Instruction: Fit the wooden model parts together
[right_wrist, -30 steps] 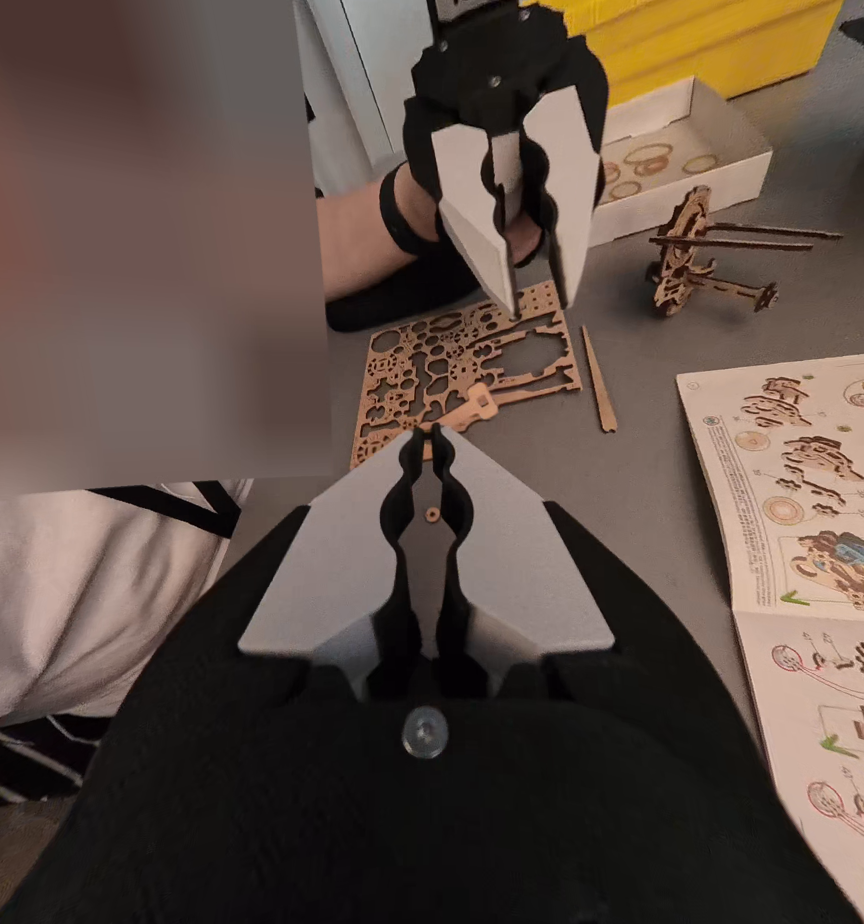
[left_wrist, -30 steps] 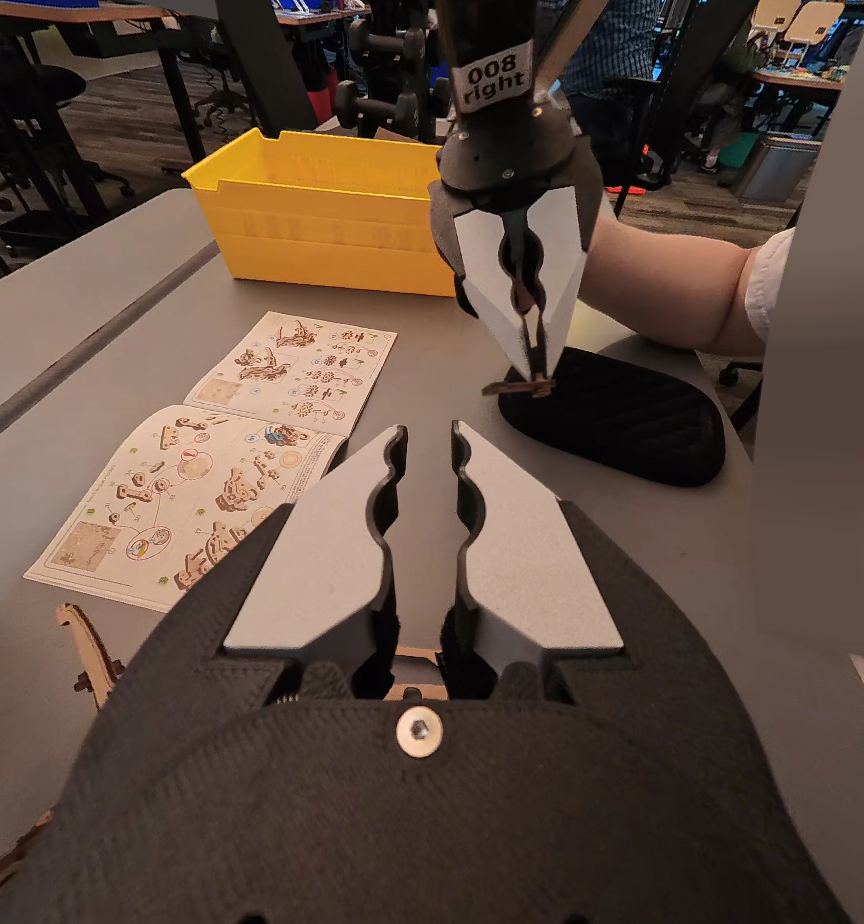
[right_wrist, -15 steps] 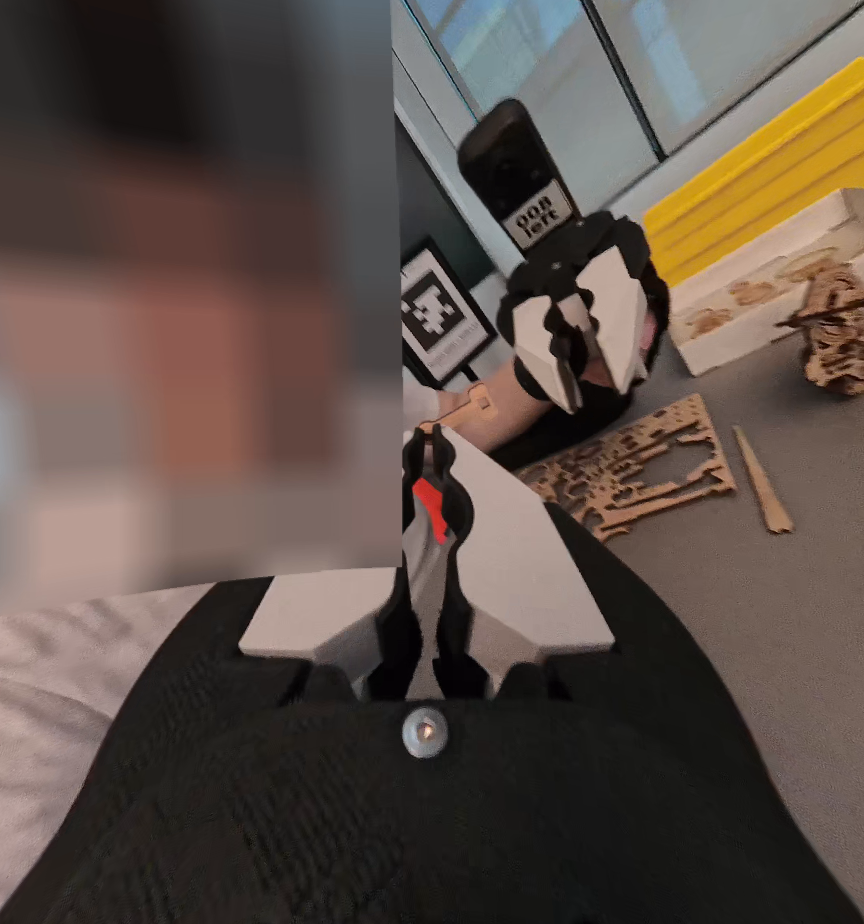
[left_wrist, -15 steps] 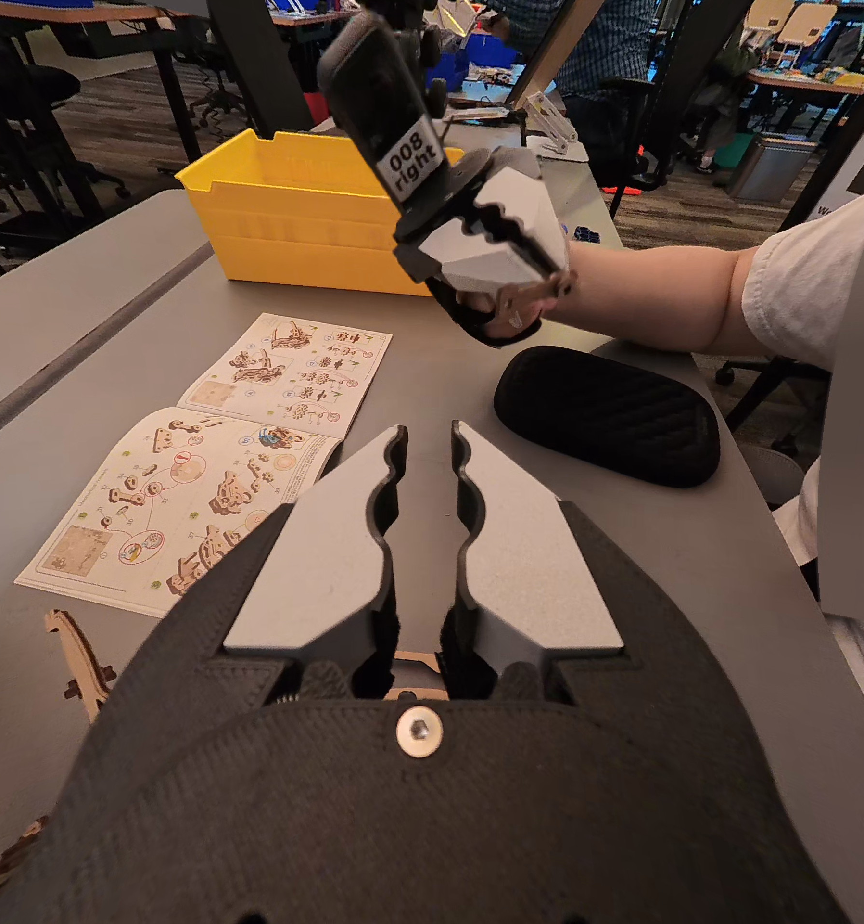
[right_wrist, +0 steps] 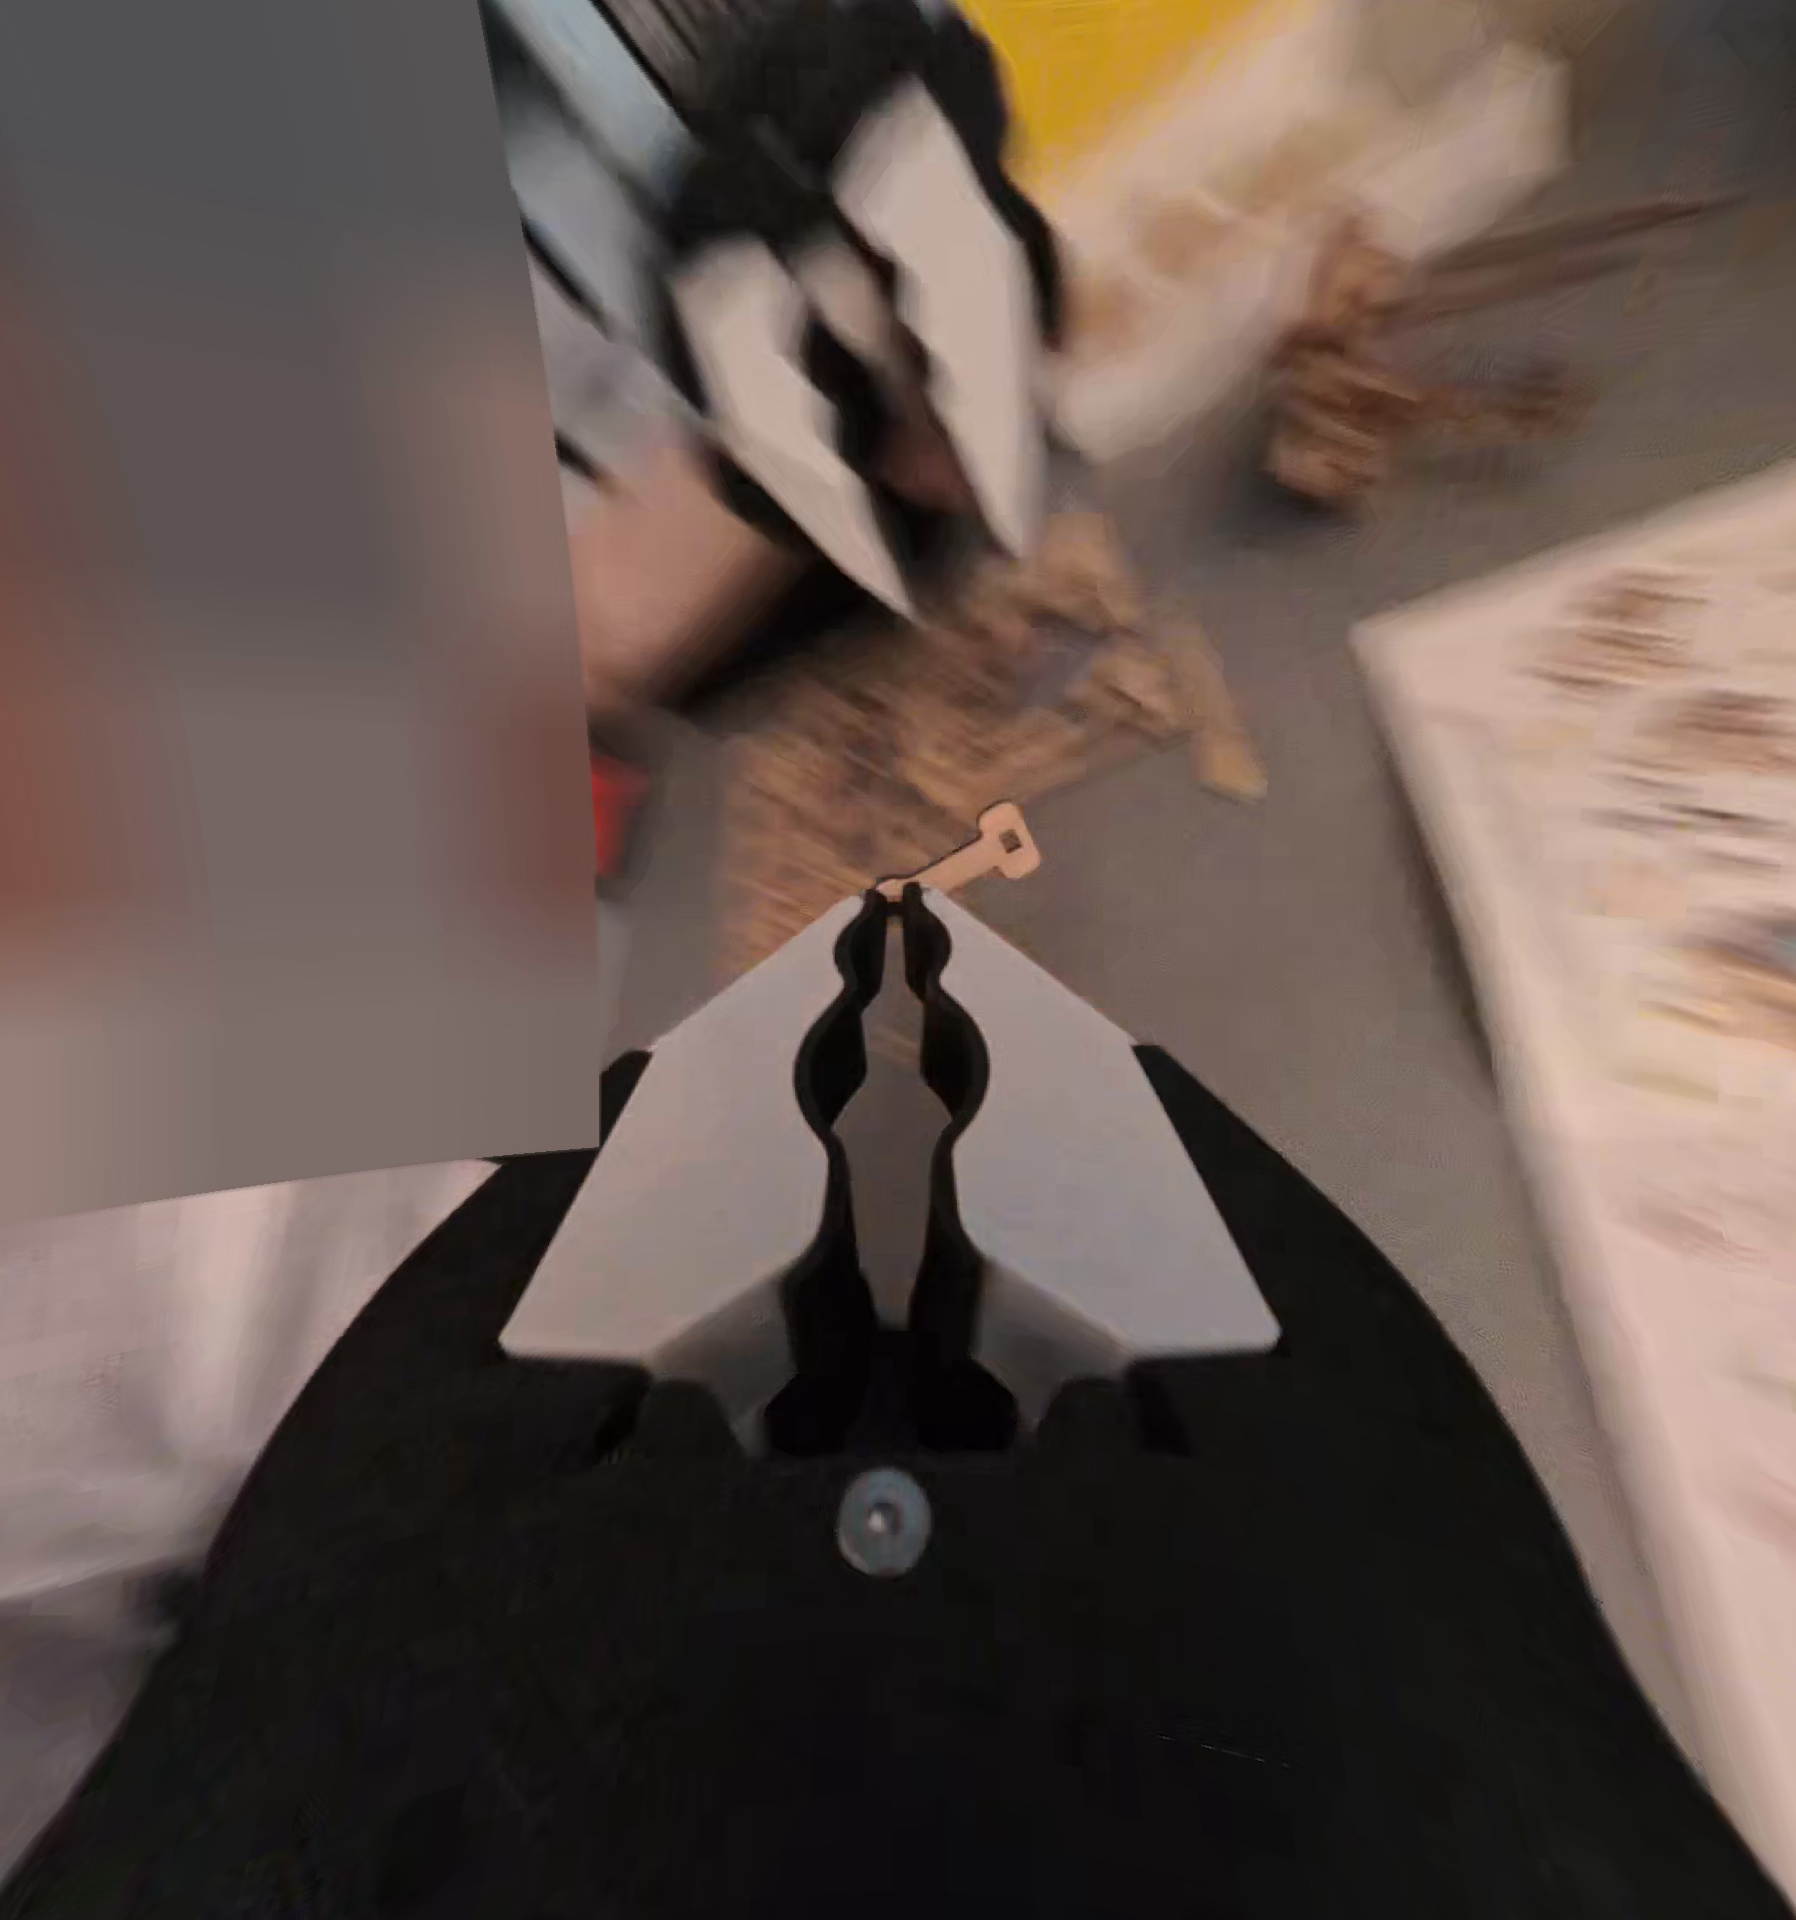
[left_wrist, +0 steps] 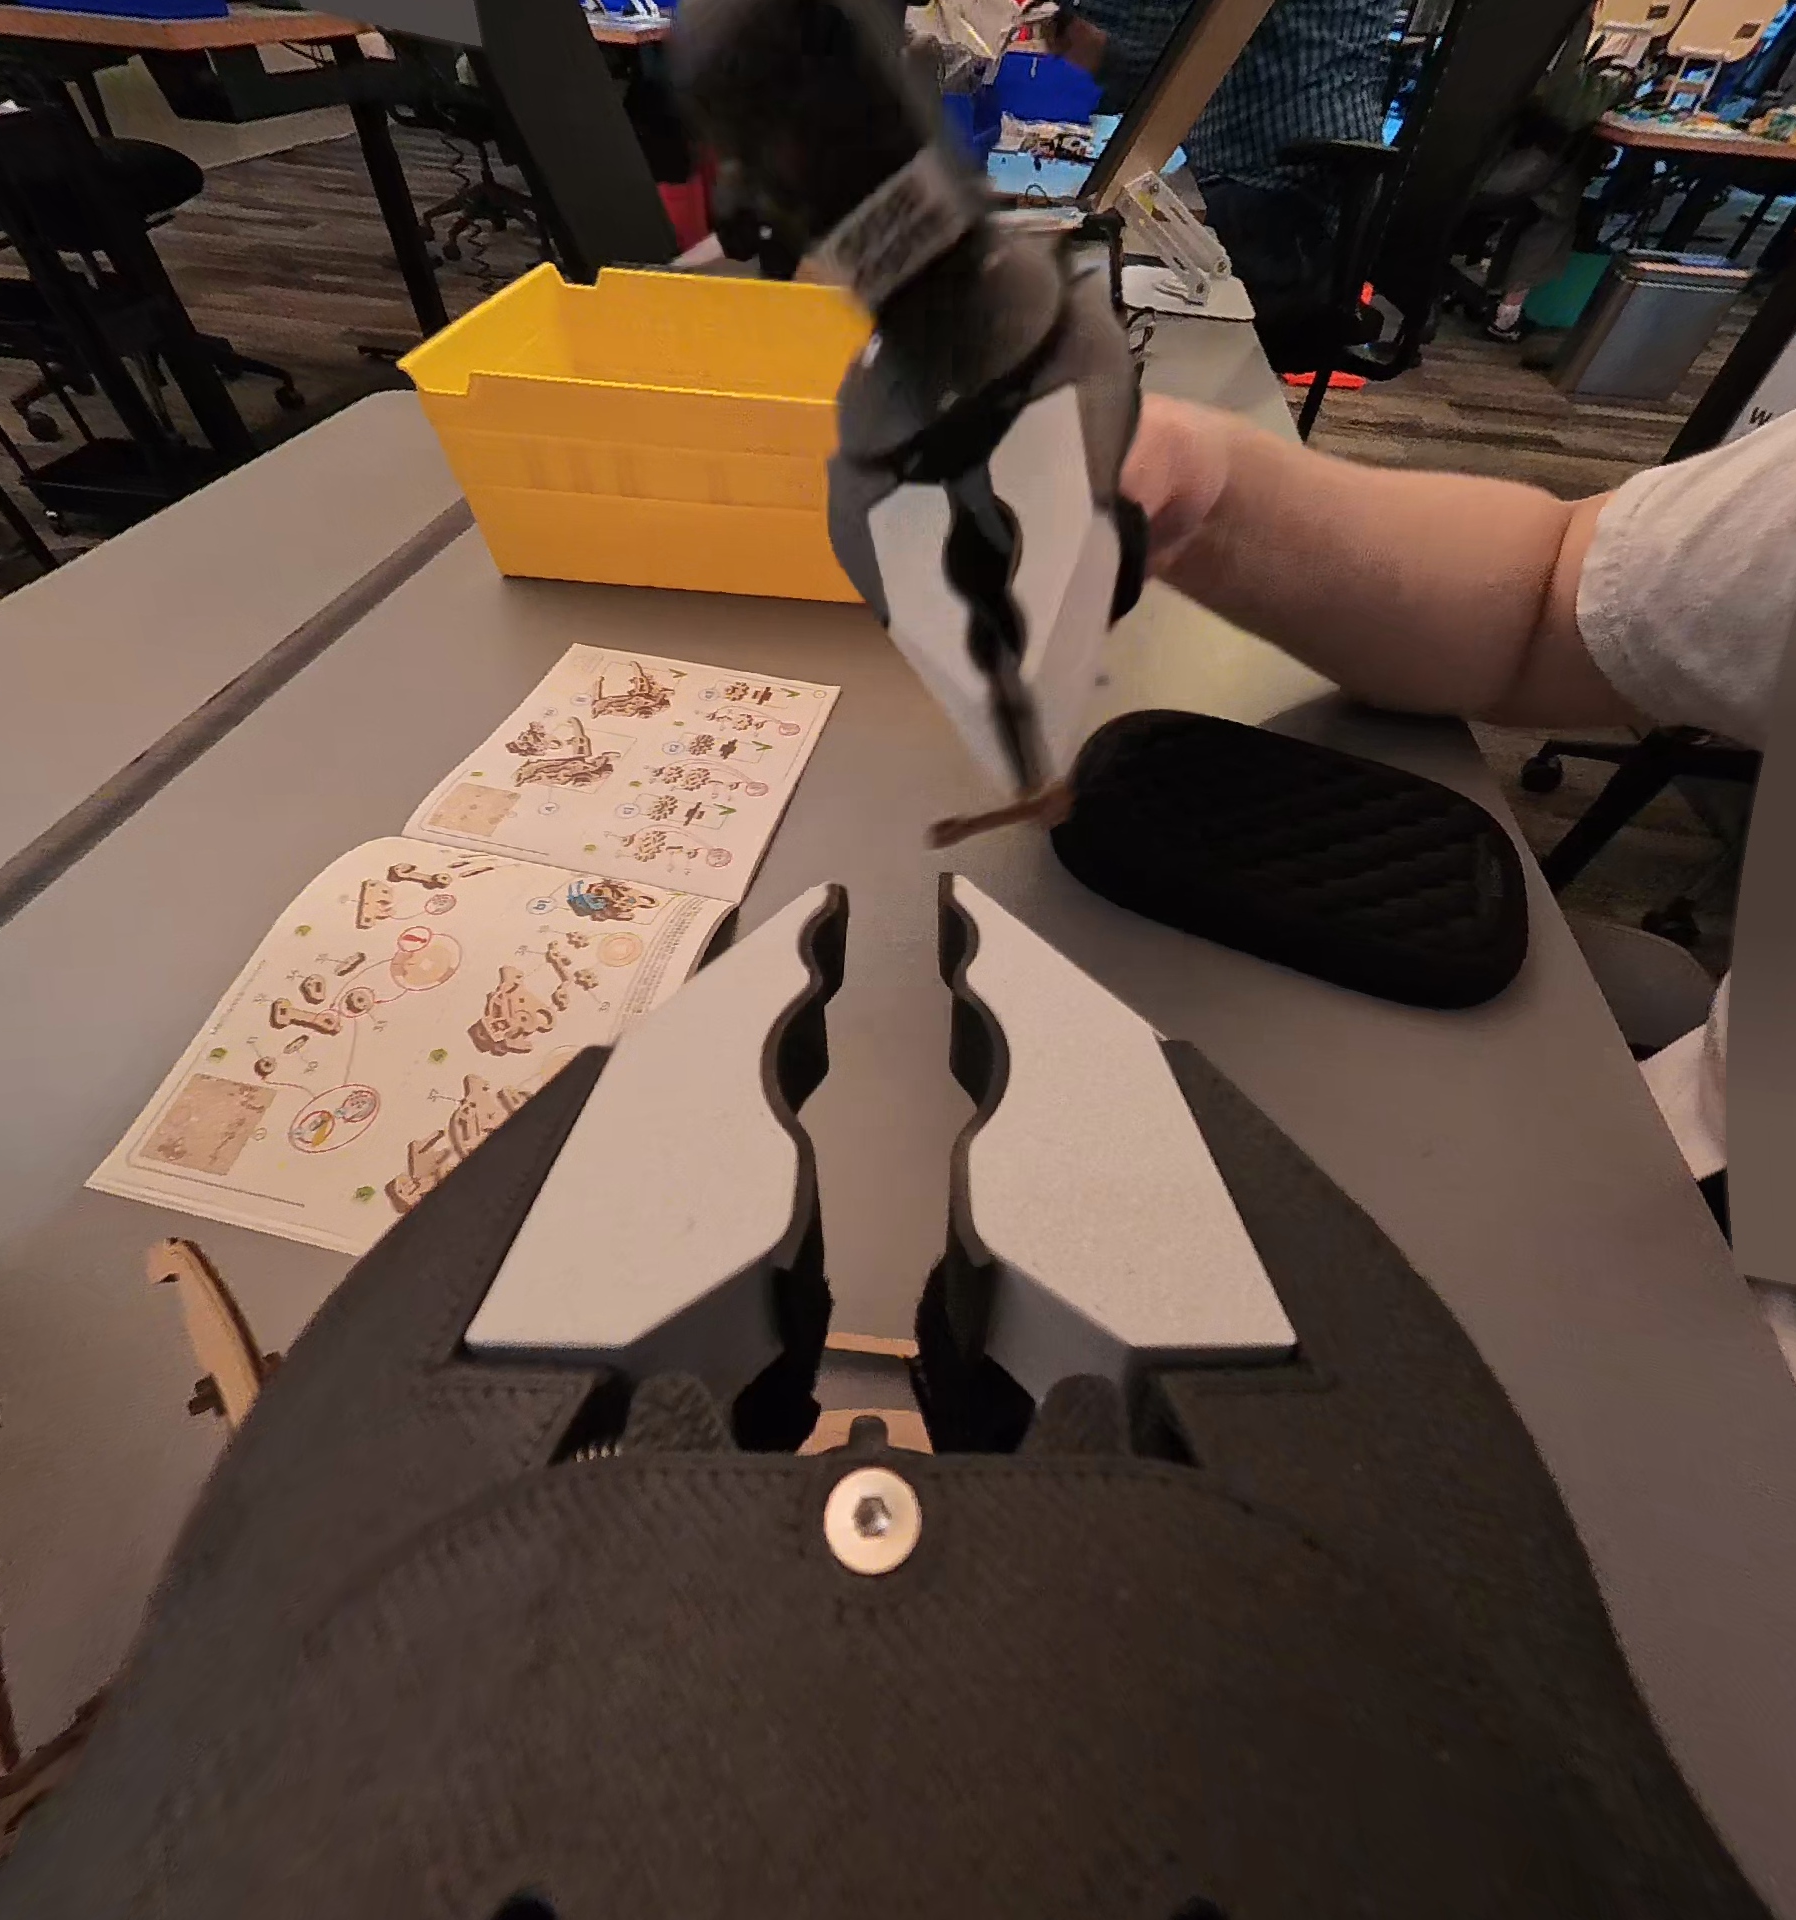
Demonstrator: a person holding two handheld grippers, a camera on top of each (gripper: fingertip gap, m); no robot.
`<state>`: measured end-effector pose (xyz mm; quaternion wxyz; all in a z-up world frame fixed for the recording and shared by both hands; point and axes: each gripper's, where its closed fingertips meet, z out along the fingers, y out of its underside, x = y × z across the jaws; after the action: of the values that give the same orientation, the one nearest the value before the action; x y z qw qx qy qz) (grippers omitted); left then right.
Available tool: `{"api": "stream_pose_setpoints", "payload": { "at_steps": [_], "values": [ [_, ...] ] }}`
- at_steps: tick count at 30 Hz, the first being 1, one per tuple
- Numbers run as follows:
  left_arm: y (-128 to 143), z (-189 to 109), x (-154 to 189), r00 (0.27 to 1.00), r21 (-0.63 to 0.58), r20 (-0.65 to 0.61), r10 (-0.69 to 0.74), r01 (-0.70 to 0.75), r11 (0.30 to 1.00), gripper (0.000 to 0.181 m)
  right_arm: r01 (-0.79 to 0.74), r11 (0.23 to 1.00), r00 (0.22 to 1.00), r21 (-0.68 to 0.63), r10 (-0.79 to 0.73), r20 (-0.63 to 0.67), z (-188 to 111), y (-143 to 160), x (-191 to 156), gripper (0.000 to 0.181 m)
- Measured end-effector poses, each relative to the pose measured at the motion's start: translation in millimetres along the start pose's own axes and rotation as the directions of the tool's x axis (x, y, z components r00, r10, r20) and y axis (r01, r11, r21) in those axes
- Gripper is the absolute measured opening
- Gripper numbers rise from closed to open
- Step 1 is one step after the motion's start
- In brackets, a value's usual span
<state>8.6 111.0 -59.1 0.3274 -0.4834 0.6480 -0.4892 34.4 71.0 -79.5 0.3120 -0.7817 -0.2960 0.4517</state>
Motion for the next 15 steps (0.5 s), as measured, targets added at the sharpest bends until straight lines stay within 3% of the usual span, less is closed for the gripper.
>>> {"api": "stream_pose_setpoints", "payload": {
  "at_steps": [1, 3, 5, 10, 15],
  "values": [
    [0, -1, -1, 1.0, 0.002, 0.003, -0.001, 0.001, 1.0, 0.015, 0.106, 0.981, 0.967, -0.165, -0.14, -0.212, -4, 13, 20, 0.001],
    [0, -2, -3, 1.0, 0.005, 0.007, -0.01, 0.01, 1.0, 0.015, 0.159, 0.865, 0.87, -0.475, -0.35, -0.346, -10, 39, 37, 0.001],
    [1, -2, -5, 1.0, 0.003, 0.01, -0.013, 0.013, 1.0, 0.015, 0.12, 0.772, 0.861, -0.625, -0.394, -0.322, -3, 57, 41, 0.001],
    [3, -1, -5, 1.0, -0.011, 0.018, -0.001, 0.001, 1.0, 0.015, 0.083, 0.674, 0.861, -0.734, -0.42, -0.288, 12, 72, 62, 0.002],
    [5, -1, -4, 1.0, -0.013, 0.009, -0.007, 0.007, 1.0, 0.015, 0.085, 0.671, 0.829, -0.737, -0.458, -0.321, 11, 64, 57, 0.002]
  ]
}}
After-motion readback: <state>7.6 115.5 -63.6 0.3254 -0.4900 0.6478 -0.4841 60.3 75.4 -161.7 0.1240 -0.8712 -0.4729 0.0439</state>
